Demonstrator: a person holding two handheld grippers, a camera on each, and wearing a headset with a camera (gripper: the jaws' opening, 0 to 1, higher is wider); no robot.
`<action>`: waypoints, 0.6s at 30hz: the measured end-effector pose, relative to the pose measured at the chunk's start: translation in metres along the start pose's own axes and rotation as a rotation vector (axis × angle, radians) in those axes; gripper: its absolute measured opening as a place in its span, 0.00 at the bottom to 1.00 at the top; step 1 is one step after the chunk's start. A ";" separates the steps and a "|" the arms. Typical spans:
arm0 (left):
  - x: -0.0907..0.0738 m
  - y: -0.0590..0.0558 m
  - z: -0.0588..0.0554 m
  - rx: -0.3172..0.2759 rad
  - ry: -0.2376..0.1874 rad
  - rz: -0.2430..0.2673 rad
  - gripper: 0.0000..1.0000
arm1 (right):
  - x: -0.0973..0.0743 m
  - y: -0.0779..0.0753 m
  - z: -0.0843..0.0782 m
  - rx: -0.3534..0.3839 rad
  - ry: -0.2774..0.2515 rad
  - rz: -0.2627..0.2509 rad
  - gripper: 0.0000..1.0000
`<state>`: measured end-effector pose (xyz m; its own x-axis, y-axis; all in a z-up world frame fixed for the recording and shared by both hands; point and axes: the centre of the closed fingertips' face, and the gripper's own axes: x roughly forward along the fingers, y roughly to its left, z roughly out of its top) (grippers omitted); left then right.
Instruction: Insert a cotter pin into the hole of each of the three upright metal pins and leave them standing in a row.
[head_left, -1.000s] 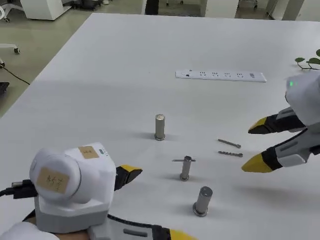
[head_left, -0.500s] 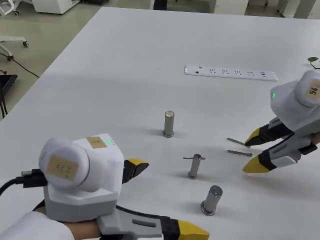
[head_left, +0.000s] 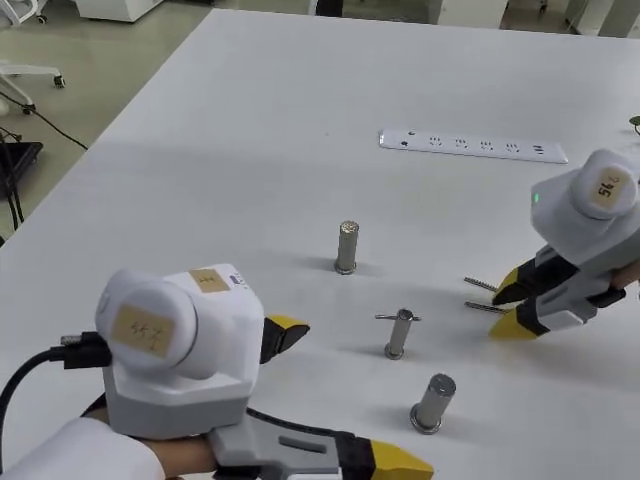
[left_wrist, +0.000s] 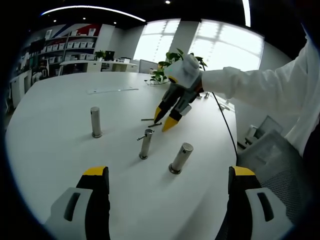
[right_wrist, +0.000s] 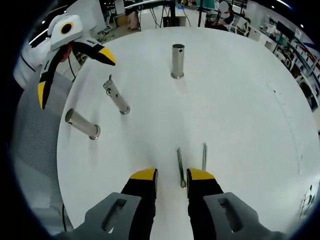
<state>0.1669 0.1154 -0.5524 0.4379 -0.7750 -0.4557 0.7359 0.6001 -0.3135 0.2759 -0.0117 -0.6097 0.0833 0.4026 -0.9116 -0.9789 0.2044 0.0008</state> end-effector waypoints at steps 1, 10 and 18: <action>0.000 0.000 0.000 0.000 0.001 0.000 0.97 | 0.000 -0.001 -0.001 -0.006 0.006 -0.002 0.15; 0.001 0.000 -0.003 0.007 0.016 -0.001 0.95 | 0.001 0.003 -0.003 -0.084 0.050 -0.013 0.05; 0.001 0.001 -0.006 0.028 0.031 0.012 0.93 | 0.003 0.001 -0.001 -0.122 0.079 -0.049 0.00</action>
<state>0.1648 0.1161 -0.5578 0.4310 -0.7609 -0.4850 0.7448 0.6034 -0.2849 0.2753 -0.0111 -0.6129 0.1209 0.3221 -0.9389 -0.9899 0.1097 -0.0898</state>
